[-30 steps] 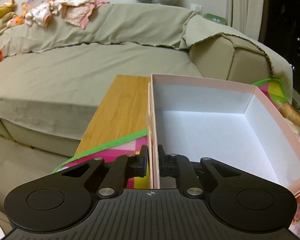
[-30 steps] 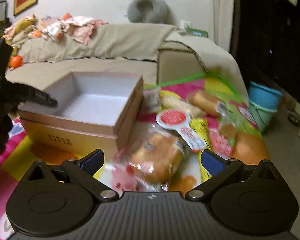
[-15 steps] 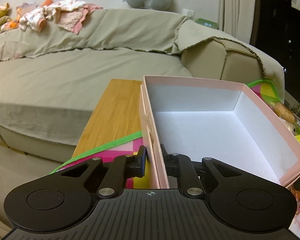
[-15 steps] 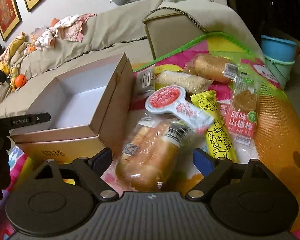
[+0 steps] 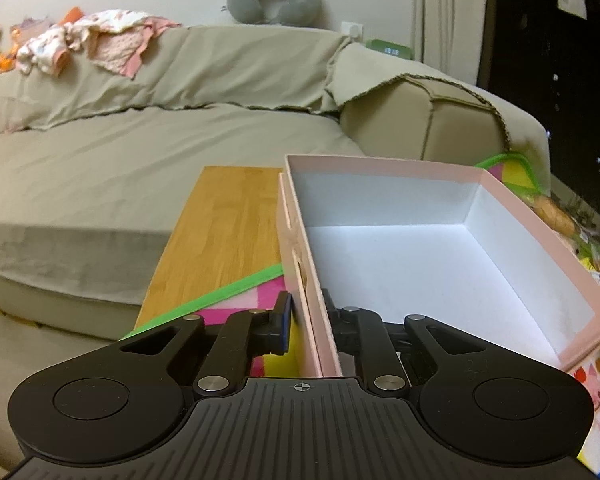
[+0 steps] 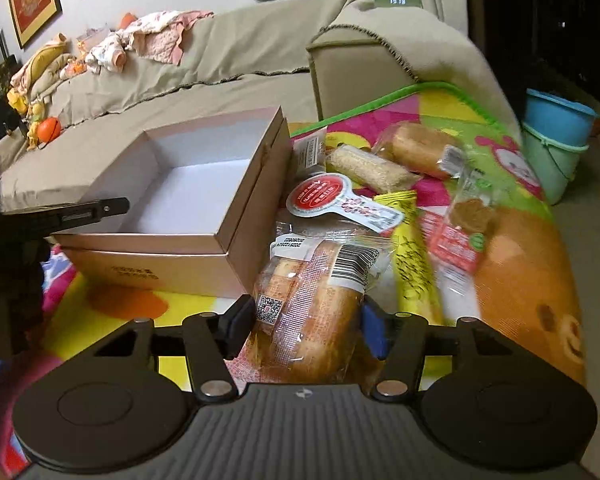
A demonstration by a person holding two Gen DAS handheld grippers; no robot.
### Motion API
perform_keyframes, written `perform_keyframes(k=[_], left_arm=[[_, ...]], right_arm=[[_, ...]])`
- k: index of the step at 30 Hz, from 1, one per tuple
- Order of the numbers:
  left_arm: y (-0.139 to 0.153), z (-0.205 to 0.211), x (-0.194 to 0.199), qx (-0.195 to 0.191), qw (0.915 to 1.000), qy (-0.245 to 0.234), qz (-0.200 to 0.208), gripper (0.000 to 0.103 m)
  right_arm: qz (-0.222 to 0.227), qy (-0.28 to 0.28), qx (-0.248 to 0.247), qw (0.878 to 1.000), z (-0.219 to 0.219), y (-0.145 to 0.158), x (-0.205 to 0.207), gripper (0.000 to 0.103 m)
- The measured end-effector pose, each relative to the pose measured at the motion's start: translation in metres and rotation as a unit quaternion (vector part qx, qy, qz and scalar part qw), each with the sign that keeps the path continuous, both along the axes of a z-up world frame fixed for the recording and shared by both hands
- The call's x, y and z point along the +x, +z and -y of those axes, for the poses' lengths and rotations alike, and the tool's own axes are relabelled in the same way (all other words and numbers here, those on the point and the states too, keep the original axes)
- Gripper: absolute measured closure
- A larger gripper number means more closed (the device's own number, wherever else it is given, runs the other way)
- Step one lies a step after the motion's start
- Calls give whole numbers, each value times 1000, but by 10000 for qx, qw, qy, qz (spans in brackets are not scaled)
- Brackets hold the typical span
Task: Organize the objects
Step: 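Grip the pink box wall with the left tool while the right tool grasps the wrapped bread roll, then carry the bread roll into the box with the right tool and release it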
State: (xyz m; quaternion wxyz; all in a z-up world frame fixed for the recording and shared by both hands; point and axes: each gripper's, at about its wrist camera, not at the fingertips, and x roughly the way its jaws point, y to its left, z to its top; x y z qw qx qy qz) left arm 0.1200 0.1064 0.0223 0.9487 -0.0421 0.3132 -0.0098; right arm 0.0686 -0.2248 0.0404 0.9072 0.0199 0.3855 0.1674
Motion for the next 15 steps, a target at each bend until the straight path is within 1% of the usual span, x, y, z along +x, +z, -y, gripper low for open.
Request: perform_keyframes(k=[4, 8, 12, 15], left_arm=[[0, -1, -1, -12, 10000, -19, 10, 88], [0, -2, -1, -35, 10000, -15, 17, 88], [0, -2, -2, -53, 10000, 35, 8, 89], [1, -2, -4, -57, 9999, 97, -21, 89]], right_arm=[[245, -23, 201, 9995, 5, 30, -11, 47], [502, 140, 563, 9970, -8, 64, 1, 47], [718, 527, 1029, 9907, -47, 96, 30, 47], [912, 712, 1191, 9861, -91, 110, 59, 46]])
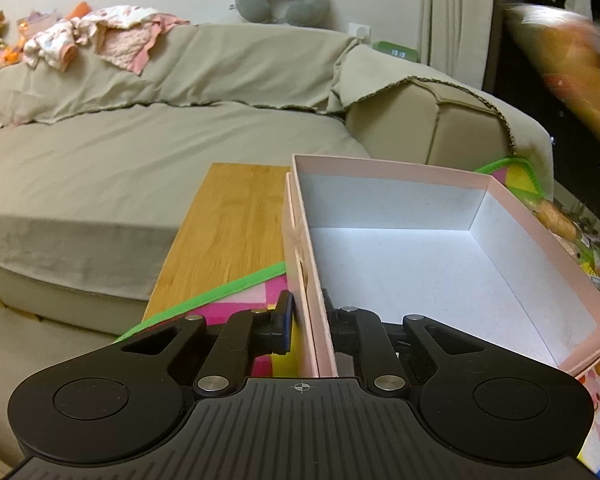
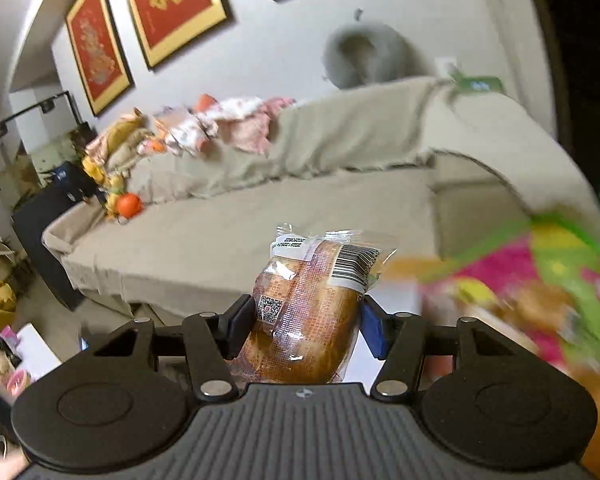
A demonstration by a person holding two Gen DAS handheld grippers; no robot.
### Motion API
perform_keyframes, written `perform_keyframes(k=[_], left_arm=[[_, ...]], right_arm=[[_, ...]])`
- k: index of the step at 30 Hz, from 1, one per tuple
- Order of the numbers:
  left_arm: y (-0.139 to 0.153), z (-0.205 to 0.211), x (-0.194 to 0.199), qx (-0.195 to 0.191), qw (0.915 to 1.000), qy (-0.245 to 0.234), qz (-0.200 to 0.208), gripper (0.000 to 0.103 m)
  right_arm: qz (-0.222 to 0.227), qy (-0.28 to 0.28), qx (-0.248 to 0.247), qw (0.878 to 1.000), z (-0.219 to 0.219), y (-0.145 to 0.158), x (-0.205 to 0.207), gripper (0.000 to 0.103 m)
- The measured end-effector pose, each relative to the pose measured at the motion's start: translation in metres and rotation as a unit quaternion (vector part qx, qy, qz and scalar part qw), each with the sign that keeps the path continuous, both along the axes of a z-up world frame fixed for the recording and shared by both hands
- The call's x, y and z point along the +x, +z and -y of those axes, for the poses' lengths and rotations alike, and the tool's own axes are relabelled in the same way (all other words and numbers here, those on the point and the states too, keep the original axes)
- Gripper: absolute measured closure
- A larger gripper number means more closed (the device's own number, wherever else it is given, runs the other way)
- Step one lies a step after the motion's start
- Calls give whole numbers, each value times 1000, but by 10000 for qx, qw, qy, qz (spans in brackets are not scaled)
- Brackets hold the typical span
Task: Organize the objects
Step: 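Carry the bread roll into the box with the right tool and release it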
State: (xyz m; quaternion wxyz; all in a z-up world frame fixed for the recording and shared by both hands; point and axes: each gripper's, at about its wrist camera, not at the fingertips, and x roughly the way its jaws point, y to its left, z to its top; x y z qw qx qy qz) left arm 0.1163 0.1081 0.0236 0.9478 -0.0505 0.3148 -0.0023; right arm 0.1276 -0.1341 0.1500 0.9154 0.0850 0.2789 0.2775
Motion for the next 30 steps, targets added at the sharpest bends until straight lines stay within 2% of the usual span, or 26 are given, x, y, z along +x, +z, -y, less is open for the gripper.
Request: perform_keyframes(k=[2, 4, 6, 8, 11, 14, 16, 19, 22, 25, 28, 30], left_arm=[[1, 0, -1, 21, 10000, 22, -19, 89], [2, 0, -1, 36, 10000, 44, -43, 90], [2, 0, -2, 75, 9999, 50, -45, 90], [3, 2, -1, 134, 9999, 68, -58, 91], [3, 4, -1, 228, 9997, 92, -71, 91], [3, 6, -1, 299, 9995, 93, -81, 92], [3, 7, -1, 314, 9994, 92, -87, 92], [3, 8, -1, 318, 9994, 91, -84, 92], [4, 9, -1, 371, 9992, 88, -81, 92], [4, 10, -1, 386, 9992, 87, -94, 92], [2, 9, -2, 363, 9992, 98, -103, 92], [2, 8, -3, 349, 9993, 101, -101, 92]], right_arm=[[-28, 80, -23, 10000, -26, -4, 22, 37], [-175, 53, -42, 9998, -38, -12, 35, 36], [-308, 82, 12, 9995, -36, -20, 37, 36], [-281, -67, -73, 9996, -23, -27, 32, 31], [14, -408, -550, 9977, -2, -37, 12, 22], [276, -823, -1254, 9883, 24, -54, -11, 16], [299, -1072, -1621, 9805, 43, -67, -24, 13], [224, -1472, -1968, 9691, 70, -87, -39, 0], [174, -1865, -1930, 9631, 97, -104, -50, 0], [-145, -2156, -1614, 9630, 120, -116, -51, 0], [-675, -1991, -1362, 9681, 130, -128, -45, 0], [-732, -1942, -1396, 9682, 129, -135, -47, 0]])
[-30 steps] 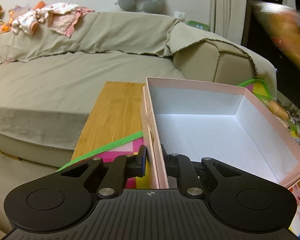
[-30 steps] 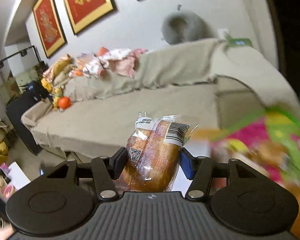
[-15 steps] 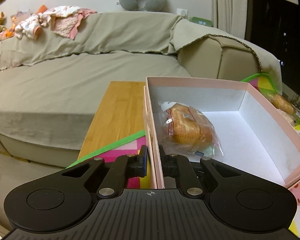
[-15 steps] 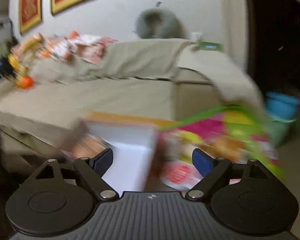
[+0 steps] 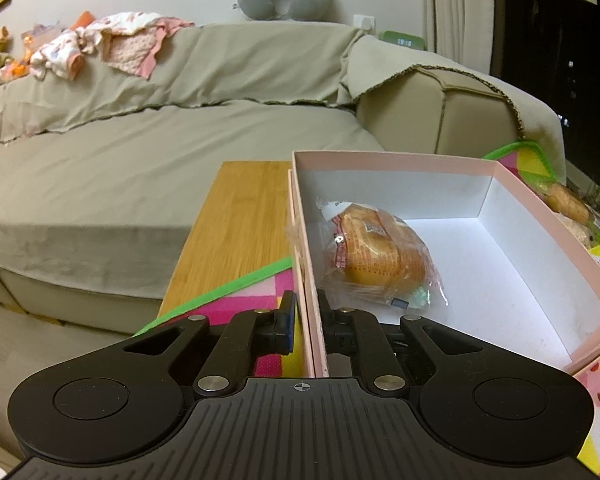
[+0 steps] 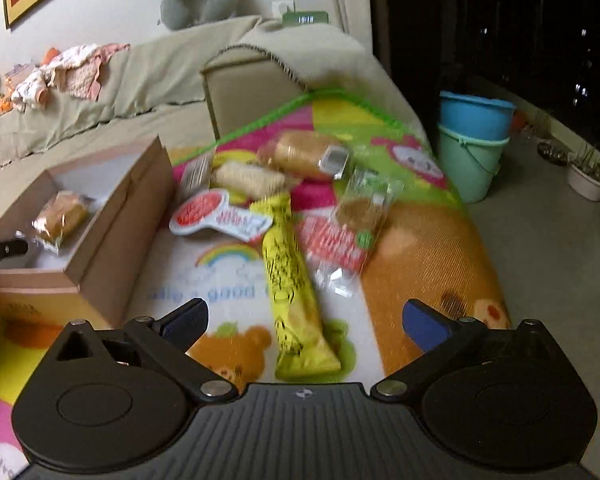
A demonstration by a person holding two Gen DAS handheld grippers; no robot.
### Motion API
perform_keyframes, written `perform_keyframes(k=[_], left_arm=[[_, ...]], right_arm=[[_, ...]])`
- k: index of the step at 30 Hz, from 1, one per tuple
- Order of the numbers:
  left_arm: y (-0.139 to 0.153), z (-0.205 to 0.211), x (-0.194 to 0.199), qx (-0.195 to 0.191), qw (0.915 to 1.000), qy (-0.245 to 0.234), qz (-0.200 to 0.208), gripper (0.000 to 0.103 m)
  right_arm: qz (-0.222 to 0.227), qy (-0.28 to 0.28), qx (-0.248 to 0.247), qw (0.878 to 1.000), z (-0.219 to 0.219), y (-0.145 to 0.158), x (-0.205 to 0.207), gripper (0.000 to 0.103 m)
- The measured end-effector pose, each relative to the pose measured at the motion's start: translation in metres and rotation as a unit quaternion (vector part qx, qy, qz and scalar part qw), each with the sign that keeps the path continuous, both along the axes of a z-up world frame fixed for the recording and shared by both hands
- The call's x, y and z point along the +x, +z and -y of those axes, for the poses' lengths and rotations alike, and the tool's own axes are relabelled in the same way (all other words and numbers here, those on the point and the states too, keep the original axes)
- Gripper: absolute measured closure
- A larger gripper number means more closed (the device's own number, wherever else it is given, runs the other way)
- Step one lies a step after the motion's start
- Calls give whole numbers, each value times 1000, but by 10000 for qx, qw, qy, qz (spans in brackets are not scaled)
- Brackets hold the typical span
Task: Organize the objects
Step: 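Carry the bread roll into the box with the right tool and release it, then grasp the red-lidded round snack cup with the right tool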
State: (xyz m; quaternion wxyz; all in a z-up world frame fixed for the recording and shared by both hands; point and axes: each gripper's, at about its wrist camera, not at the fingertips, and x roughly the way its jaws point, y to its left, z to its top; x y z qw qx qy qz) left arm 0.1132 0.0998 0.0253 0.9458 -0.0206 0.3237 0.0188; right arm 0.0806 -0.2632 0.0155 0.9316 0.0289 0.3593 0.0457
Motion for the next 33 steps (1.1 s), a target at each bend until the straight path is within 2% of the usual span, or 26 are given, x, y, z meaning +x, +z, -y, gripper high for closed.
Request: perform_keyframes(k=[4, 9, 11, 13, 16, 18, 23, 26, 28, 30, 33], left_arm=[[-1, -1, -1, -3, 10000, 6, 3, 92], [0, -1, -1, -4, 10000, 2, 1, 92], [0, -1, -1, 4, 10000, 0, -2, 92], [-1, 0, -1, 17, 10000, -6, -8, 92], [-1, 0, -1, 12, 10000, -5, -7, 92], [0, 0, -1, 10, 10000, -9, -4, 92], [0, 0, -1, -29, 10000, -24, -17, 92], [0, -1, -2, -42, 10000, -27, -13, 92], [0, -1, -2, -68, 10000, -32, -9, 92], [0, -3, -2, -99, 9999, -25, -3, 92], [0, -4, -2, -125, 9999, -25, -5, 92]], right_arm=[[184, 152, -227, 9995, -8, -3, -4, 1], [284, 332, -546, 9975, -19, -4, 8, 26], [262, 372, -562, 9974, -22, -5, 16, 43], [294, 407, -581, 9970, -26, -3, 24, 50], [436, 720, -692, 9941, -39, 6, 39, 51], [451, 1110, -951, 9882, -53, 10, 52, 50], [238, 1772, -1252, 9759, -80, 4, 83, 50], [76, 1841, -1113, 9766, -83, 3, 90, 50], [-197, 1936, -645, 9788, -78, 7, 82, 51], [-367, 2175, -196, 9752, -72, 10, 72, 51], [-131, 2181, -577, 9741, -76, 15, 58, 51]])
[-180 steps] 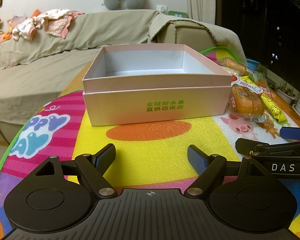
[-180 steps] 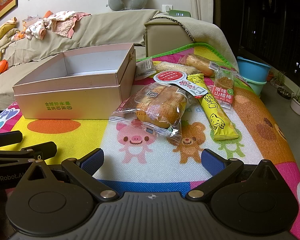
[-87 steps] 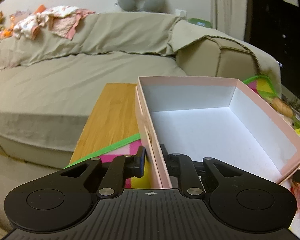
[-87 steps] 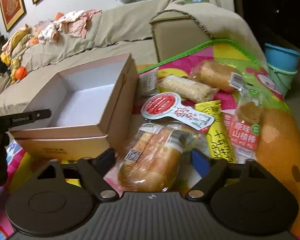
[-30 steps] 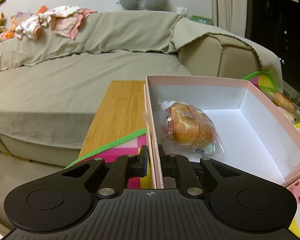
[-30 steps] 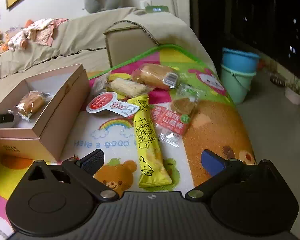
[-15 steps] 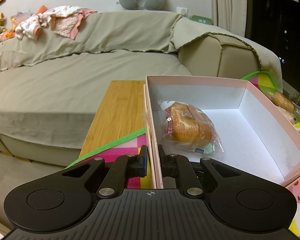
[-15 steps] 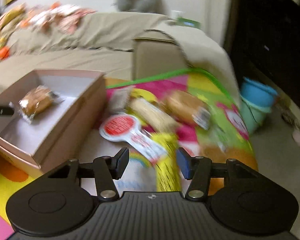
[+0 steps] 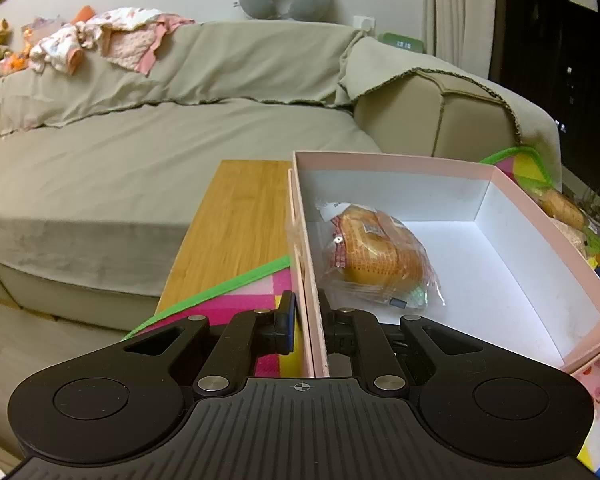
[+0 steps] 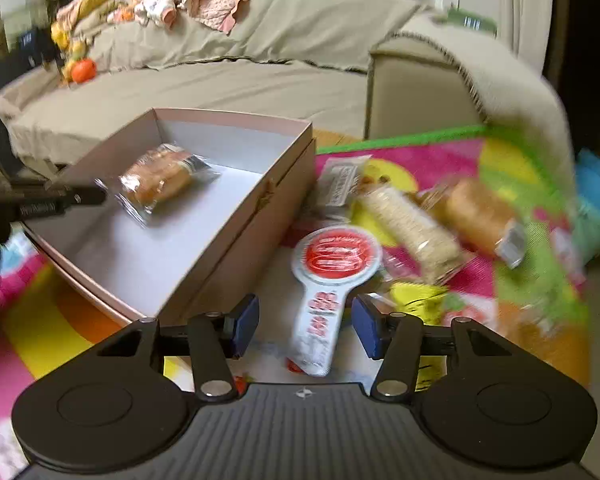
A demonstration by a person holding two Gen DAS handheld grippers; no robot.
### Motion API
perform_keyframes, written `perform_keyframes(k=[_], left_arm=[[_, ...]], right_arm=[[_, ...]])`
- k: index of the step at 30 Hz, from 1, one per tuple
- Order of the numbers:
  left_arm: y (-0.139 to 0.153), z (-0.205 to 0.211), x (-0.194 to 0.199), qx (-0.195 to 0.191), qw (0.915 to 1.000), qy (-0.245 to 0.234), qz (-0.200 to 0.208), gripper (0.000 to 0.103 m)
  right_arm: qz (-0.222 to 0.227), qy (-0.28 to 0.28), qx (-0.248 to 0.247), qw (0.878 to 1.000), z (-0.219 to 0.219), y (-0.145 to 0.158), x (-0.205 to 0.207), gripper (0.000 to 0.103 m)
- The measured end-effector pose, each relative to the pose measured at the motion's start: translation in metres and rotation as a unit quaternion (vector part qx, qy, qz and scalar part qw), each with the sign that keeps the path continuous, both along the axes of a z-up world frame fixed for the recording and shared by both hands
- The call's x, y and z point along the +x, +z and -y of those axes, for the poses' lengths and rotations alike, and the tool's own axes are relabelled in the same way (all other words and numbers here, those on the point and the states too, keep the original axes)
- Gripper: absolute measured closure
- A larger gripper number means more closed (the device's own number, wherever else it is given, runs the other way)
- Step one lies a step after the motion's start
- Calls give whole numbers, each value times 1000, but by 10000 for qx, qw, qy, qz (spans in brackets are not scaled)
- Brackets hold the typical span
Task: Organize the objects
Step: 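Grasp the red-lidded round snack cup with the right tool, then lift the snack cup into the box beside the bread and release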
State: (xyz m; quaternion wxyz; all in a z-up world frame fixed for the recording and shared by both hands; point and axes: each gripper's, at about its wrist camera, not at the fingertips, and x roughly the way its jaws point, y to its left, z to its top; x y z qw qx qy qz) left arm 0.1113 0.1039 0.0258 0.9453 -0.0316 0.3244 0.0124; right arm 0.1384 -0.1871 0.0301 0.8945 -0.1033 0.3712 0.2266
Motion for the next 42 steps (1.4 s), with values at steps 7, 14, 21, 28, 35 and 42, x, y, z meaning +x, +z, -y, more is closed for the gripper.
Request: perform_keyframes(k=[7, 14, 21, 28, 35, 42], left_arm=[[0, -2, -1, 22, 10000, -9, -48, 92], [1, -3, -2, -35, 10000, 30, -24, 92], [1, -1, -2, -29, 10000, 33, -31, 92], [1, -1, -3, -17, 9999, 90, -48, 92], [3, -2, -3, -109, 9998, 94, -111, 92], [3, -3, -3, -185, 9997, 85, -134, 91]], right_arm=[[473, -70, -573, 9972, -15, -11, 22, 43], [226, -180, -207, 9994, -2, -17, 40, 47], [302, -234, -128, 9992, 2, -2, 3, 47], [211, -473, 114, 9986, 23, 23, -56, 47], [-125, -458, 176, 9987, 21, 24, -106, 47], [518, -100, 647, 9965, -2, 75, -112, 47]])
